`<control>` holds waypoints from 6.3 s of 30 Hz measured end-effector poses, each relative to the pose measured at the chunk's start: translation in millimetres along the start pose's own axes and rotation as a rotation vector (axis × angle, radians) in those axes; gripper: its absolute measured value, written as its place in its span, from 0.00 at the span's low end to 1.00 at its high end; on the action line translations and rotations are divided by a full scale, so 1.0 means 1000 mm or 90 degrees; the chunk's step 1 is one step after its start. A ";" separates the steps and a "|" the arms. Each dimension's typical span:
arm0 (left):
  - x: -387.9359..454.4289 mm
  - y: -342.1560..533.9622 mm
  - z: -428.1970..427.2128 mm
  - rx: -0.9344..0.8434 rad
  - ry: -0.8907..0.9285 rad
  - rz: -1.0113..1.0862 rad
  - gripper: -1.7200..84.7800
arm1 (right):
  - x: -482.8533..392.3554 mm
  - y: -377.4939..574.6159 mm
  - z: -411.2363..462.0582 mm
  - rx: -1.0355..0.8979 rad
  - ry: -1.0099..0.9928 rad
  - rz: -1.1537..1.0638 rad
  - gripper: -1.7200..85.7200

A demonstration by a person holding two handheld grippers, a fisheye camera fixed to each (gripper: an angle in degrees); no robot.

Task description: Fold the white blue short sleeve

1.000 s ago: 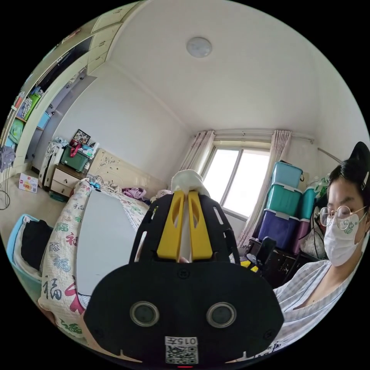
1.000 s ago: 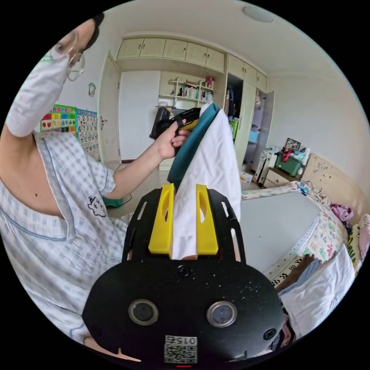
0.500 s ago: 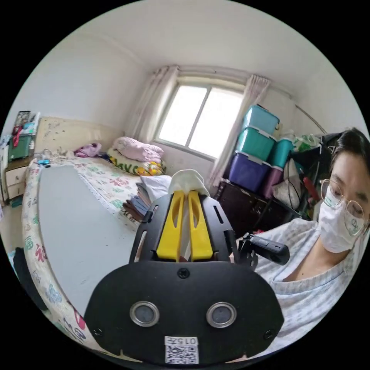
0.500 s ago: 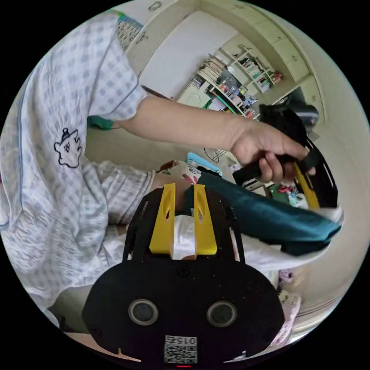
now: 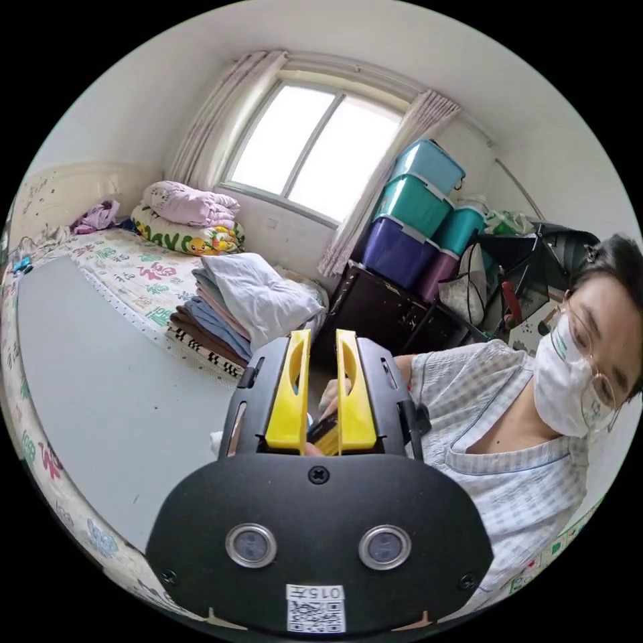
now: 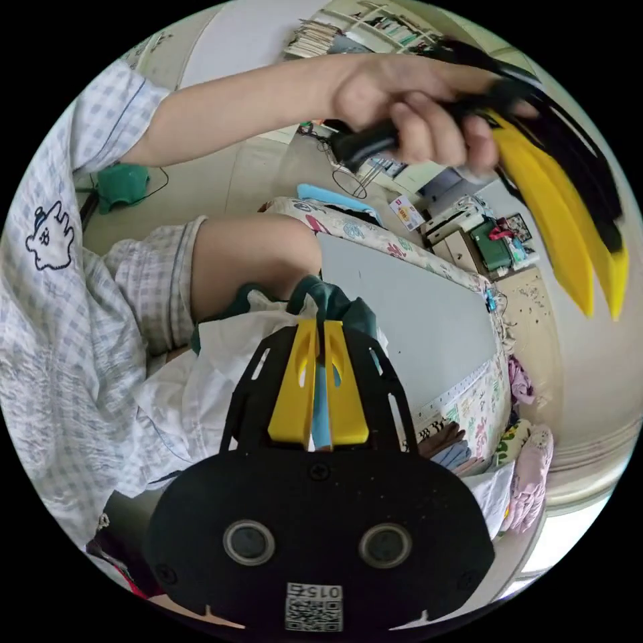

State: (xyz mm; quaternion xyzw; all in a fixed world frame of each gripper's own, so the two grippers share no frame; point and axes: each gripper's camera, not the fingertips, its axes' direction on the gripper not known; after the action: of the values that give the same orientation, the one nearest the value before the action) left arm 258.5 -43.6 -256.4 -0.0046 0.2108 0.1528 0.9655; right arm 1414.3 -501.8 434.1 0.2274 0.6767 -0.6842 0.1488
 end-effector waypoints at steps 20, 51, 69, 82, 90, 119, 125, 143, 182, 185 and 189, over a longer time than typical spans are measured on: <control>0.067 0.211 0.058 -0.008 -0.136 -0.309 0.15 | 0.418 0.015 0.024 0.103 -0.572 0.248 0.17; 0.187 0.145 -0.059 0.468 -0.324 -0.150 0.01 | 0.464 -0.154 -0.298 0.387 0.032 0.456 0.01; 0.438 0.005 -0.173 0.790 -0.596 0.300 0.01 | 0.353 -0.365 -0.515 0.732 0.420 0.286 0.01; 0.166 -0.126 -0.132 0.408 -0.731 0.181 0.02 | 0.639 -0.452 -0.253 0.489 0.349 0.372 0.01; -0.179 -0.168 -0.050 0.101 -0.770 -0.110 0.08 | 0.933 -0.481 0.099 0.156 0.112 0.558 0.05; -0.427 0.031 -0.102 -0.078 -0.528 -0.309 0.03 | 1.141 -0.213 0.209 -0.068 0.004 0.635 0.04; -0.461 0.111 -0.236 0.160 -0.689 -0.602 0.10 | 1.226 -0.132 0.126 -0.035 0.074 0.883 0.08; -0.203 0.322 -0.244 0.074 -0.347 -0.529 0.13 | 0.939 -0.035 -0.204 -0.064 -0.275 0.743 0.16; -0.099 0.383 -0.284 0.042 -0.420 -0.551 0.02 | 0.857 0.036 -0.480 -0.014 -0.241 0.809 0.02; -0.089 0.381 -0.281 0.043 -0.443 -0.545 0.02 | 0.843 0.040 -0.492 -0.024 -0.212 0.801 0.02; -0.083 0.383 -0.270 0.029 -0.447 -0.551 0.05 | 0.830 0.034 -0.500 -0.017 -0.184 0.793 0.04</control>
State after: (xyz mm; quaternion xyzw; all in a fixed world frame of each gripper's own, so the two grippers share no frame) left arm -36.7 277.4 -447.8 -0.0185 -0.1412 -0.2696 0.9524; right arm 779.2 80.5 -10.3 0.4817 0.3996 -0.4846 0.6112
